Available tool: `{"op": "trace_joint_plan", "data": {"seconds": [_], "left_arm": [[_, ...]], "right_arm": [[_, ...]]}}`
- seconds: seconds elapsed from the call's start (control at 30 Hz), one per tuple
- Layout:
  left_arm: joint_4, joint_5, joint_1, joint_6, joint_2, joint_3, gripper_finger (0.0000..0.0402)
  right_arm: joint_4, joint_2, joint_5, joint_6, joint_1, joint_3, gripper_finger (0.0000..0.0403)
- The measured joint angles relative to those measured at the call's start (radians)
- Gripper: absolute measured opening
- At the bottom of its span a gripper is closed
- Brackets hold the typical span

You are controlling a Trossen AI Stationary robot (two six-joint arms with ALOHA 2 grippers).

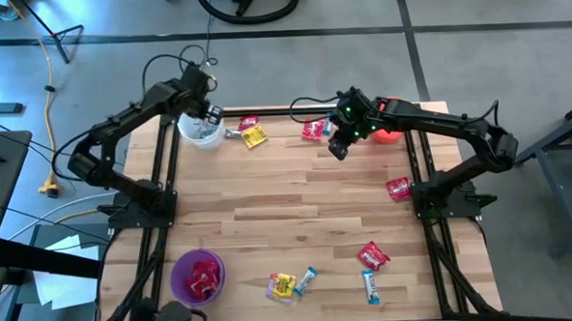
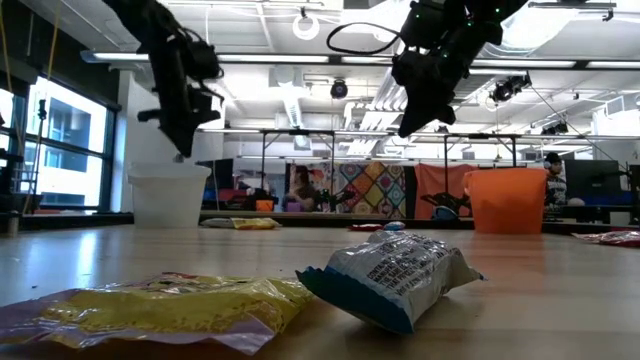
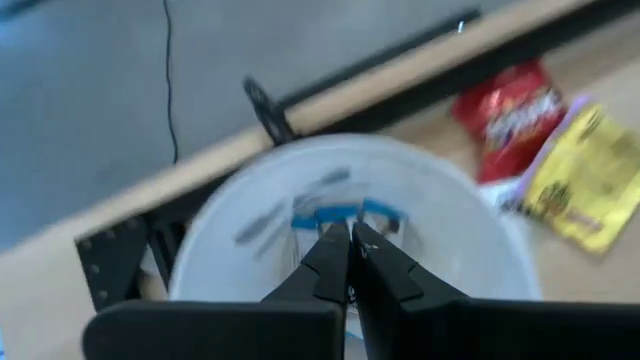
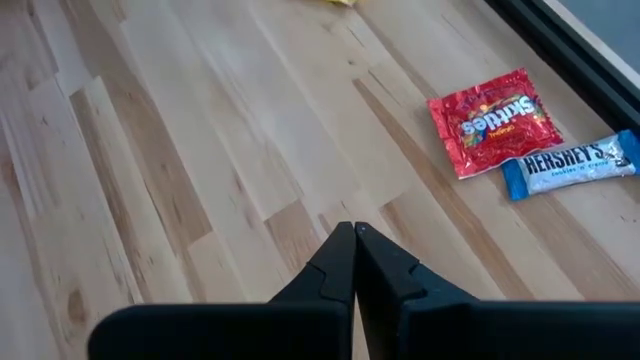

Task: Sort candy
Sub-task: Put the white candy into the white bucket, then put the yellow candy into the orange bucket

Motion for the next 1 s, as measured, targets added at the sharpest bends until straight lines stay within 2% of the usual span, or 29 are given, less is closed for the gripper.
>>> {"op": "trace_joint_plan", "data": {"seconds": [0.23,0.43,0.6,0.67,0.8,1.0], "left_arm": [[0.012,-0.027,-0.004,-0.024,0.001,-0.055,0.0016],[0.019,0.022,-0.014,0.005,-0.030,-0.054,0.0072],[0.045,0.027,-0.060,0.096,-0.083,-0.053,0.0117],[0.063,0.074,-0.082,0.117,-0.102,-0.043,0.0128],[0.101,0.257,-0.134,0.108,-0.110,0.010,0.0131],[0.103,0.319,-0.242,0.122,-0.042,0.073,0.0102]], "right_arm": [[0.041,0.000,0.000,0.000,0.000,0.000,0.0000],[0.103,0.000,0.000,0.019,0.000,0.000,0.0000],[0.114,0.000,0.000,0.026,0.000,0.000,0.0000],[0.114,0.000,0.000,0.026,0.000,0.000,0.0000],[0.114,0.000,0.000,0.027,0.000,0.000,0.0000],[0.114,0.000,0.002,0.024,0.000,0.000,0.0000]]}}
